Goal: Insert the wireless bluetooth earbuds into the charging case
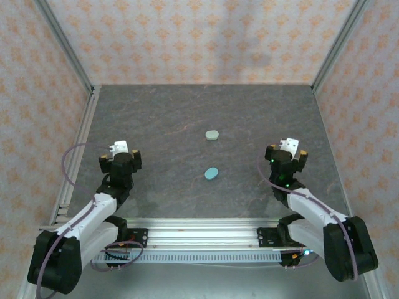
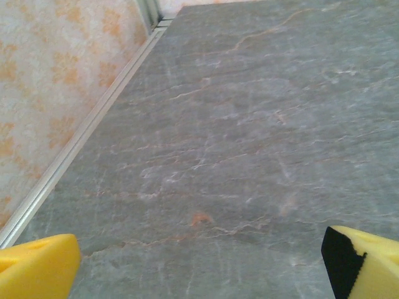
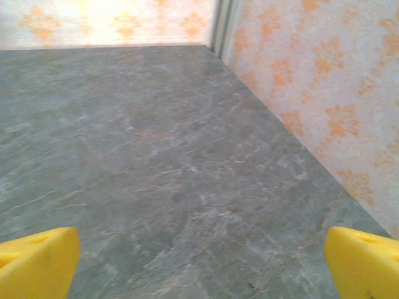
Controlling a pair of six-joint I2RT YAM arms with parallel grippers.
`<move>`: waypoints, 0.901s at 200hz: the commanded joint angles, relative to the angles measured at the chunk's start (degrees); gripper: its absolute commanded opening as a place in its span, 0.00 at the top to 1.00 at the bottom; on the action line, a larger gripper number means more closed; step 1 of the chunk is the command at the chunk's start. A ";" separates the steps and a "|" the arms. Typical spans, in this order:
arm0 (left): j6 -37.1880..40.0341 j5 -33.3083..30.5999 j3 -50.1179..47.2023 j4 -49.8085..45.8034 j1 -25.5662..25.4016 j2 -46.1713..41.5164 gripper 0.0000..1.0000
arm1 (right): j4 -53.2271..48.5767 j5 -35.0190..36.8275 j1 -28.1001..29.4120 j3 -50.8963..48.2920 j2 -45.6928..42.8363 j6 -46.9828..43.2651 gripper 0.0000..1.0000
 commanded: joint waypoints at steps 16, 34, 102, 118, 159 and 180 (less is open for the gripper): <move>0.31 -0.93 -2.91 13.30 1.26 1.37 0.00 | 11.14 -0.70 -4.22 -1.58 4.94 0.54 0.01; 0.91 0.34 -3.99 16.86 1.71 1.98 0.00 | 16.13 -1.74 -5.63 -1.60 8.01 0.33 0.01; 3.61 11.22 -4.64 27.41 4.43 7.95 0.00 | 21.01 -7.40 -7.20 2.32 17.21 -2.49 0.00; 5.09 14.41 -2.36 28.92 4.54 12.29 0.00 | 22.46 -7.43 -7.41 2.26 17.99 -3.49 0.00; 5.66 17.42 1.92 33.27 4.49 22.71 0.00 | 23.11 -10.98 -7.43 -0.14 14.92 -0.48 0.00; 5.88 16.74 2.18 35.45 4.48 25.36 0.00 | 23.67 -11.75 -7.51 0.70 16.31 -0.39 0.00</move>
